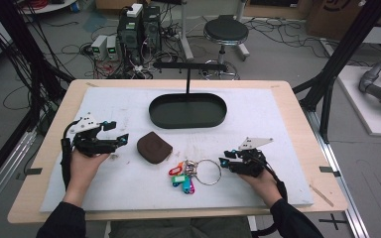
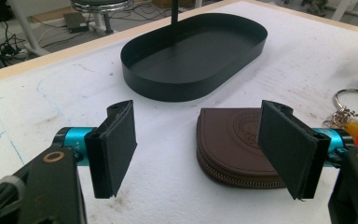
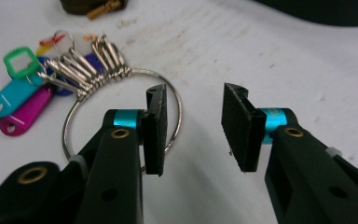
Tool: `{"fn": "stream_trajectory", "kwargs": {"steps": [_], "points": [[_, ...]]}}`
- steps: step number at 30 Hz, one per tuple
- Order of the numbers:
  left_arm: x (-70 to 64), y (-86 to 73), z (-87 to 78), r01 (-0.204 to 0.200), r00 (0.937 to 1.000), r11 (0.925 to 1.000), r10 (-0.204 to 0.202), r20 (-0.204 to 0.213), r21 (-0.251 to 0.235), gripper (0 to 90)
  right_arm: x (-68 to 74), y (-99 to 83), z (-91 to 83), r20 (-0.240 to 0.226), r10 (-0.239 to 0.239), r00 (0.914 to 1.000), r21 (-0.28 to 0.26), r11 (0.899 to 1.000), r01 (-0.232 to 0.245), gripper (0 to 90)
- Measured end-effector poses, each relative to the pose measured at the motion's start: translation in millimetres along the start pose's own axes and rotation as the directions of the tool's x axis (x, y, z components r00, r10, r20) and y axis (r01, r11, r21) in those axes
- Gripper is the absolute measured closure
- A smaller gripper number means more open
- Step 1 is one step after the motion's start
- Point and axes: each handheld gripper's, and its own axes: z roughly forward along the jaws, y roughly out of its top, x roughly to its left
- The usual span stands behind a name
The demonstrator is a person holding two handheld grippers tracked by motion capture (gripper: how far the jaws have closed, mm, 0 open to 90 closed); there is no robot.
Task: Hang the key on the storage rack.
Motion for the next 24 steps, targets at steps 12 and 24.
{"fn": "stream_trajectory", "kwargs": {"steps": [12, 24], "points": [[-1.0, -0.9, -0.1, -0.002, 1.0000, 1.0000, 0.002, -0.001, 0.003, 28.3, 15.5, -3.1, 19.2, 0.029, -0.092, 0.9954, 0.108, 0.990, 0.088, 70.3], [-4.0, -1.1, 2.6, -0.014, 0.9999, 0.9997, 0.014, -0.007, 0.020, 28.3, 19.3, -1.1, 18.8, 0.059, -0.125, 0.9904, 0.116, 0.986, 0.118, 87.7]]}}
